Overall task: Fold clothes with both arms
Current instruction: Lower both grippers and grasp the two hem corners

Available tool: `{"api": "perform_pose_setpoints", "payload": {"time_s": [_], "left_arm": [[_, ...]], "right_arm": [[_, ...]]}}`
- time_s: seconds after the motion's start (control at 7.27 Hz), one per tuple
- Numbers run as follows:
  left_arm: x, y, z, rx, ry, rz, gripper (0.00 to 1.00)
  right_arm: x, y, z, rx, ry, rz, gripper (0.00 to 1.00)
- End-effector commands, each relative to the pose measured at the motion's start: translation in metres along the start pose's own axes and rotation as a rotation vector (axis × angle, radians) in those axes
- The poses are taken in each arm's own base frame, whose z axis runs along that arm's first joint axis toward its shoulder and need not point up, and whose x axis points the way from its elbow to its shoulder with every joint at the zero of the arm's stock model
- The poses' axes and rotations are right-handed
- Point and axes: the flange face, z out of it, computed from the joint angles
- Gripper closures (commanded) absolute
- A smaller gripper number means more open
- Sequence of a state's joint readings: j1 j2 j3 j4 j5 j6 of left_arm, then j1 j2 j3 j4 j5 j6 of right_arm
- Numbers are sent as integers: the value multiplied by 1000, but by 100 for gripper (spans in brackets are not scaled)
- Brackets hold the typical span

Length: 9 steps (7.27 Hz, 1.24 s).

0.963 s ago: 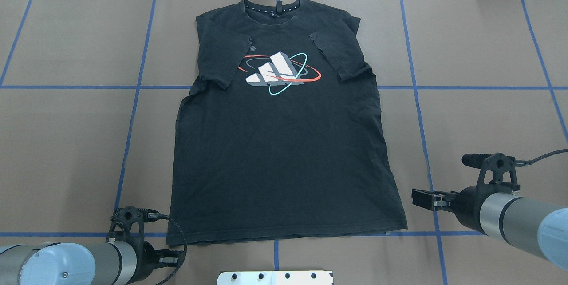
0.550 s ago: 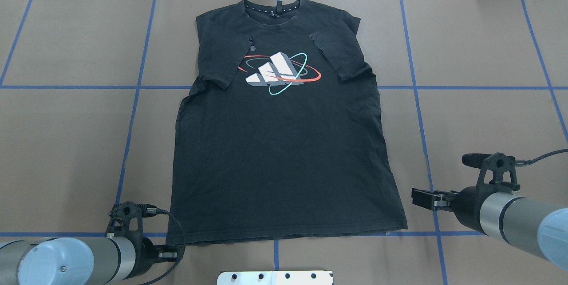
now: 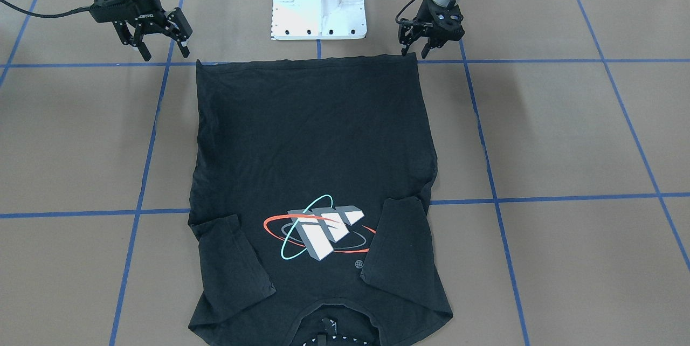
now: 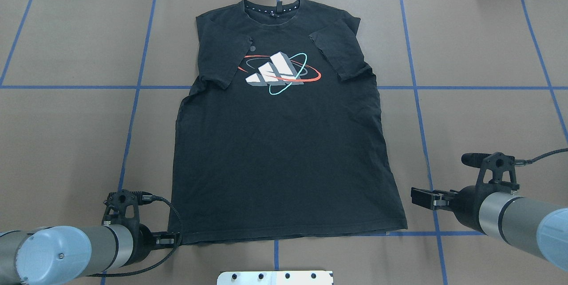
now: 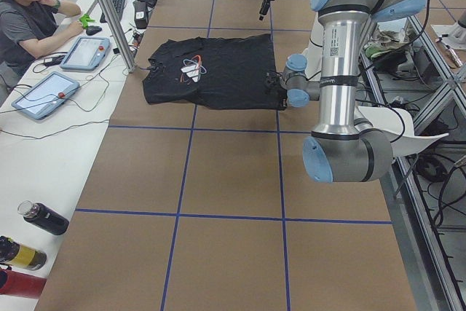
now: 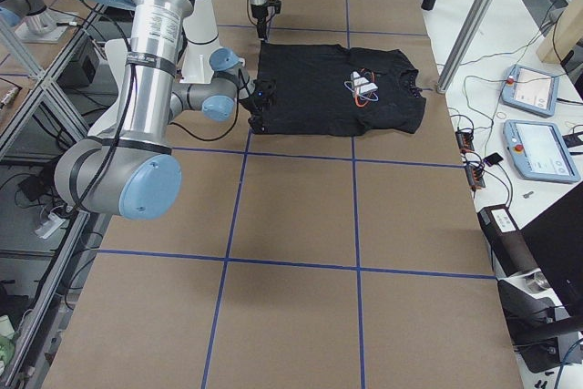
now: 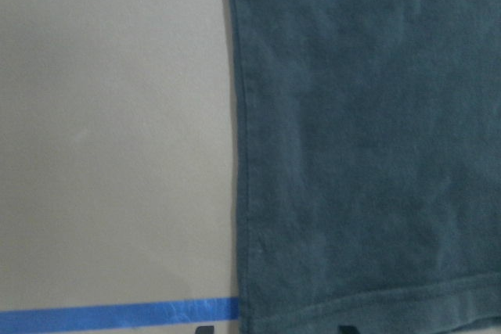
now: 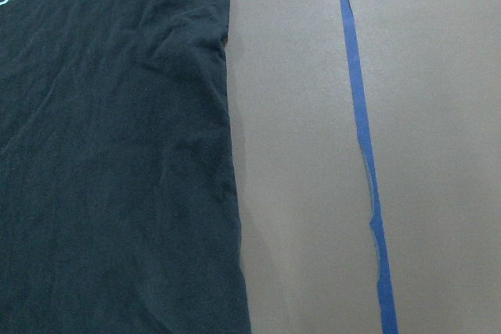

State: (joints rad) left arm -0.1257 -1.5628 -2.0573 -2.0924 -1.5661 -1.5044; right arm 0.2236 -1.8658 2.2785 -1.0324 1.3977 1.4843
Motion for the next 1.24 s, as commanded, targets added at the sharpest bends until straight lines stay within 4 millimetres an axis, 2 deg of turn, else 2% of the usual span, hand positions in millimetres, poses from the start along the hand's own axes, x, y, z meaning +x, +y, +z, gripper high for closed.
{"api": "perform_pose_setpoints", "payload": {"time_s": [0.0, 0.28, 0.41, 0.55, 0.69, 1.1], "left_arm": [[7, 2, 13, -4, -1, 0, 38], [11, 2, 14, -4, 3, 0, 41], [11, 0, 13, -3, 6, 0, 60], [13, -1, 9, 0, 12, 0, 89], [10, -3, 8, 3, 9, -1, 100], [4, -14, 4, 24, -3, -11, 100]], "right_arm": [[0, 0, 0, 1, 0, -1, 0], [-1, 0, 0, -1, -2, 0, 0], [0, 0, 0, 1, 0, 1, 0], [-1, 0, 0, 1, -1, 1, 0], [-1, 0, 0, 1, -3, 0, 0], [0, 1, 5, -1, 4, -1, 0]]}}
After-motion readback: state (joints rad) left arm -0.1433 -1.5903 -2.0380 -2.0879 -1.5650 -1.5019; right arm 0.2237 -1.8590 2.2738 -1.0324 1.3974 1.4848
